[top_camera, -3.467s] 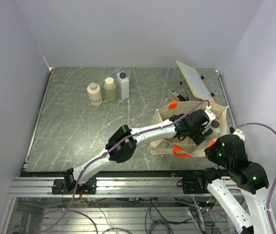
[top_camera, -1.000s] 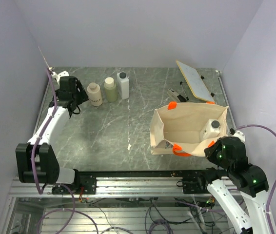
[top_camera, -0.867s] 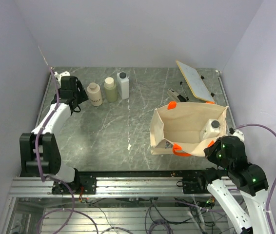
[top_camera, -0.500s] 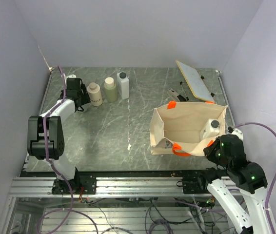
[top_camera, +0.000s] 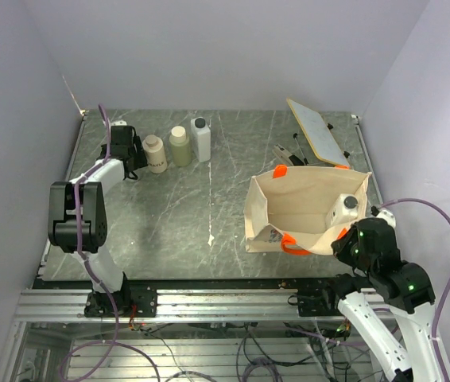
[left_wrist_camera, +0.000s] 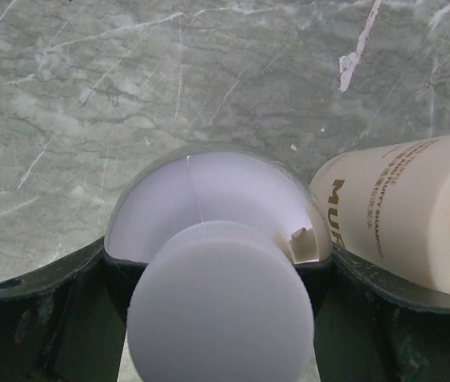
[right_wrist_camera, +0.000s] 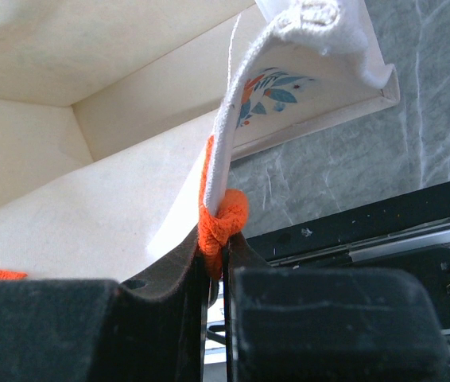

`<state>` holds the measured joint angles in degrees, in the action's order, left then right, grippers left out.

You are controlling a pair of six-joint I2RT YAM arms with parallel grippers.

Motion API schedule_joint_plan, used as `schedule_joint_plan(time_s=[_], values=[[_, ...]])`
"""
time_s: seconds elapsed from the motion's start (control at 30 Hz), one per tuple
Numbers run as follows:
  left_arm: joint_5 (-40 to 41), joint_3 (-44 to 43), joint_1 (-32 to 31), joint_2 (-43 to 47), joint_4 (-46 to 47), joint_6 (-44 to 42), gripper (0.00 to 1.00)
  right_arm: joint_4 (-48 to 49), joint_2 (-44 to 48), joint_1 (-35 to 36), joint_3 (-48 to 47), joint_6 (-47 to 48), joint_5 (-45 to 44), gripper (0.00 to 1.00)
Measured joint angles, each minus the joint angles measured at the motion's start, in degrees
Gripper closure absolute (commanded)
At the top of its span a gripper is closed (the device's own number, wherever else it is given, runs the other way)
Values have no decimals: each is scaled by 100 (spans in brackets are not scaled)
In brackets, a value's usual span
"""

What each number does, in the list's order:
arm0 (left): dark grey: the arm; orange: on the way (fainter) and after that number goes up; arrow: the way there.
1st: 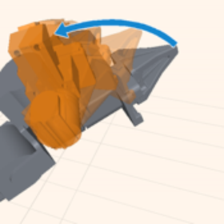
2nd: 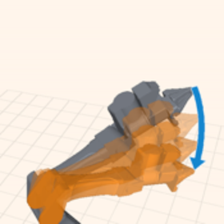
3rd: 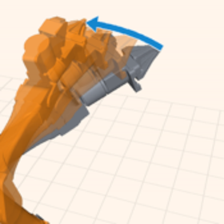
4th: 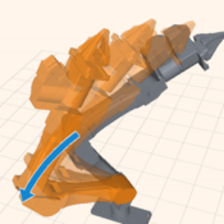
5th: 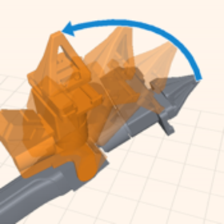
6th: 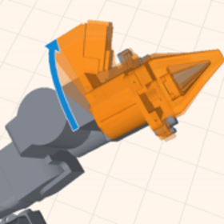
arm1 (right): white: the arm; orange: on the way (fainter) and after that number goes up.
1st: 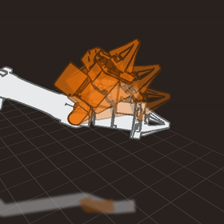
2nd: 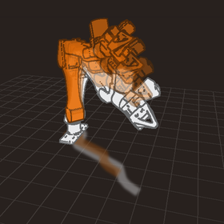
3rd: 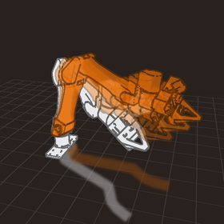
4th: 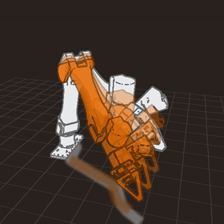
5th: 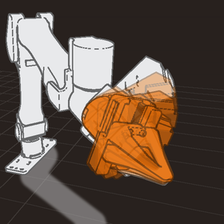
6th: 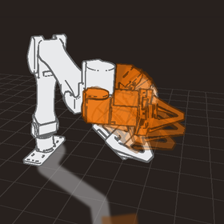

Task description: Take the personal care products out of the canvas bag

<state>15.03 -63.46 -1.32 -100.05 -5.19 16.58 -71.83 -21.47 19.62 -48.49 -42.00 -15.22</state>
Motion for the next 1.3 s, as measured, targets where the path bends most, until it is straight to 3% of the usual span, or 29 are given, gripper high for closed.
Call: schedule_joint_plan(time_s=[0.13,0.2,0.23,0.47,0.7,1.03,1.1,1.3], values=[[7,-4,0,-15,-24,-50,41,0,-63,0,0,2,0,100],[4,-4,0,-15,-26,-74,19,-2,-68,0,0,0,0,99],[4,-4,0,-15,-28,-79,14,-2,-70,0,0,0,0,97],[4,-2,0,251,-109,-70,0,-2,-90,0,-2,0,2,92],[-24,-98,0,946,-280,37,0,-2,-125,0,-2,2,7,86],[-538,-127,-181,2155,-1121,890,3,-170,-190,0,-275,72,20,50],[-605,-7,-533,2465,-1156,1169,4,-273,-278,0,-474,118,15,45],[-852,378,-2728,2970,-1250,2024,4,-483,-748,0,-1399,422,-103,36]])
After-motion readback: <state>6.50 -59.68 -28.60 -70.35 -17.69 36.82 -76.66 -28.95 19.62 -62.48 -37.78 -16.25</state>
